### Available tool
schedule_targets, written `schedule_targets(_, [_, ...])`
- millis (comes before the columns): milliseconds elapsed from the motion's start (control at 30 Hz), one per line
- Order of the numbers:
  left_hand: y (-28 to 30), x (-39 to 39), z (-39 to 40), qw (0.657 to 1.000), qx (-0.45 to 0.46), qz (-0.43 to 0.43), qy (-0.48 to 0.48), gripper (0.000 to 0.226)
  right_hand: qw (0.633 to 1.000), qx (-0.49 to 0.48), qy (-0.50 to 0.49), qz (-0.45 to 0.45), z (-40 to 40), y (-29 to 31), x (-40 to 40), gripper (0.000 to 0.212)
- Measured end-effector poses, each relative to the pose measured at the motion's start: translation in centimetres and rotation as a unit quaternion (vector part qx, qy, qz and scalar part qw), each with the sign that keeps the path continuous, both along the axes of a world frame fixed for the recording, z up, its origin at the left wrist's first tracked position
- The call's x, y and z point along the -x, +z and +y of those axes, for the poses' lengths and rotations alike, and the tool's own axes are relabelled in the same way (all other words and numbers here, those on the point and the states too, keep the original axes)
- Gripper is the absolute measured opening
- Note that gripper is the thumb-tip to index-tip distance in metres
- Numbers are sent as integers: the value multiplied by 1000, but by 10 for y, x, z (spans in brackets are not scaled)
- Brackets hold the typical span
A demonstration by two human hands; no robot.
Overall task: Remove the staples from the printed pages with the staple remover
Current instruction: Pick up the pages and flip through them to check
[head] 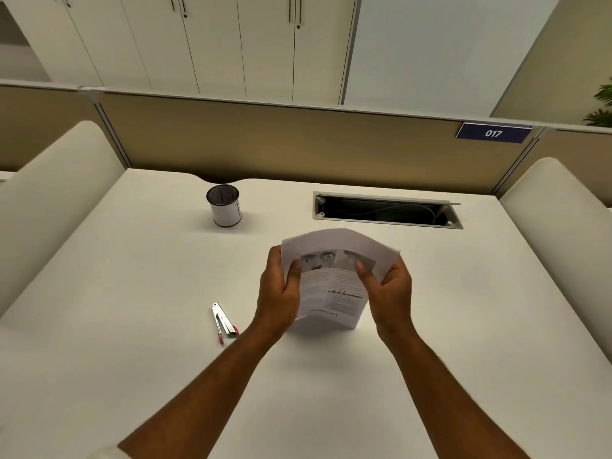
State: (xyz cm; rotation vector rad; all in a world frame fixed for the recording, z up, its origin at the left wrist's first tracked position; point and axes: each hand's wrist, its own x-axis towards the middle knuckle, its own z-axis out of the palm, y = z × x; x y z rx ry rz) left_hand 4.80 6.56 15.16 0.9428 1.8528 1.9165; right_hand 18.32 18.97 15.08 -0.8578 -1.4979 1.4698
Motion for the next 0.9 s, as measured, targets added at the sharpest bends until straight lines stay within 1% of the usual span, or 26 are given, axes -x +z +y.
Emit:
schedule_targets(100, [-9, -2, -2, 1000, 18, -16, -9, 19, 998, 29, -17, -48, -5, -11, 4, 28])
schedule_targets(167, [-10, -1, -3, 1000, 23, -18, 6, 19, 998, 31, -35, -53, -6, -15, 4, 22])
schedule_targets(300, [-12, 3, -3, 1000, 11, -6, 24, 21, 996, -10, -48, -68, -6, -20, 3, 31])
schedule_targets(367, [-24, 5, -4, 999, 43, -15, 16, 16, 995, 11, -33, -92, -8, -28, 3, 35])
schedule_targets(467, [-36, 7, -5, 996, 88, -7, 9, 15, 993, 30, -25, -110, -6, -37, 2, 29])
schedule_targets(567, [-33, 6, -6, 996, 87, 4, 7, 14, 994, 22, -37, -104, -5, -40, 0, 26])
schedule_targets(633, [-33, 5, -7, 997, 80, -1, -11, 20, 994, 21, -39, -104, -5, -43, 1, 27])
schedule_targets(733, [-39, 6, -7, 993, 115, -23, -18, 24, 991, 57, -13, -124, -7, -47, 3, 30])
schedule_targets(833, [-37, 16, -6, 986, 158, 59, 2, 18, 991, 55, -6, -119, -2, -39, 1, 42])
schedule_targets(900, [-27, 28, -7, 976, 176, 131, -4, 16, 996, 36, -15, -84, 4, -28, -1, 59])
